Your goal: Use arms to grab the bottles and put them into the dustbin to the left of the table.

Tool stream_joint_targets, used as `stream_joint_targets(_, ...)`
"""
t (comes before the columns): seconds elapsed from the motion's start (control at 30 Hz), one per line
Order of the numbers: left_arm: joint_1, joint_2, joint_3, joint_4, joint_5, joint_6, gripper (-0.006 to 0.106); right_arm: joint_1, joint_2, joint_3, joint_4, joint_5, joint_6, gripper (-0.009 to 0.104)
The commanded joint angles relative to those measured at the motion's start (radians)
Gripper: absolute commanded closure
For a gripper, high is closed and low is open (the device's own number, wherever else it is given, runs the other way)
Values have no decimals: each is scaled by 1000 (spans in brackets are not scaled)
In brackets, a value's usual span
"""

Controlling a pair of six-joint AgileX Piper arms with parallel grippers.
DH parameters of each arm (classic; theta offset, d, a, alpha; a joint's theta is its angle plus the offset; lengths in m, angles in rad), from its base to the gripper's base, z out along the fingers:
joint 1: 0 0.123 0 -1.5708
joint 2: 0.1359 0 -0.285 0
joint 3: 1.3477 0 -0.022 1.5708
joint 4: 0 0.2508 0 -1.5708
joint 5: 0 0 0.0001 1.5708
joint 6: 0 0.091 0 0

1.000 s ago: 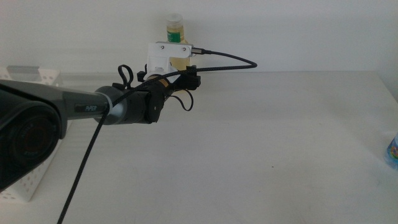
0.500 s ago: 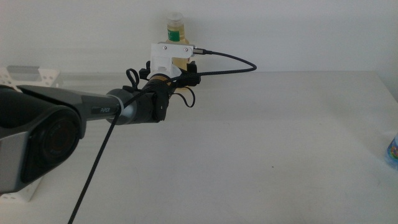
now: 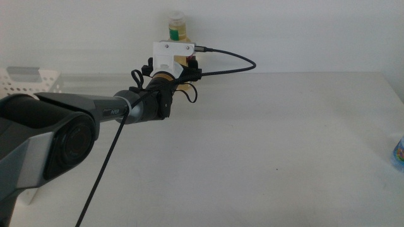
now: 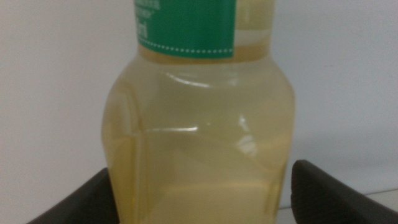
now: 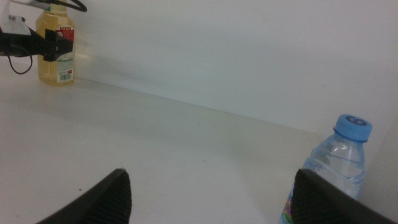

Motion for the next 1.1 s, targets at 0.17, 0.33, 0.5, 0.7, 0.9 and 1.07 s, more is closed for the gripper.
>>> stream_joint_targets(0.17,1,-35,-54,59,-152,-3,14,-7,-27,-8,-13,-75,-5,28)
stream_joint_targets(0.33,1,-28,-54,58,-151,-3,37,-7,-27,-8,-13,-75,-5,28)
stream_joint_targets(0.5,-7,-39,-48,46,-150,-5,81,-7,-27,-8,-13,-75,-5,28)
stream_joint_targets(0.7,-23,-55,-47,-11,-140,-1,105,-7,-27,-8,-13,-75,-5,28)
stream_joint_targets(0.9,-23,-180,49,-25,-42,97,105,-7,-27,-8,-13,-75,-5,28)
stream_joint_targets(1.07,-23,-317,192,-39,-44,126,105,-7,-27,-8,-13,-75,-5,28)
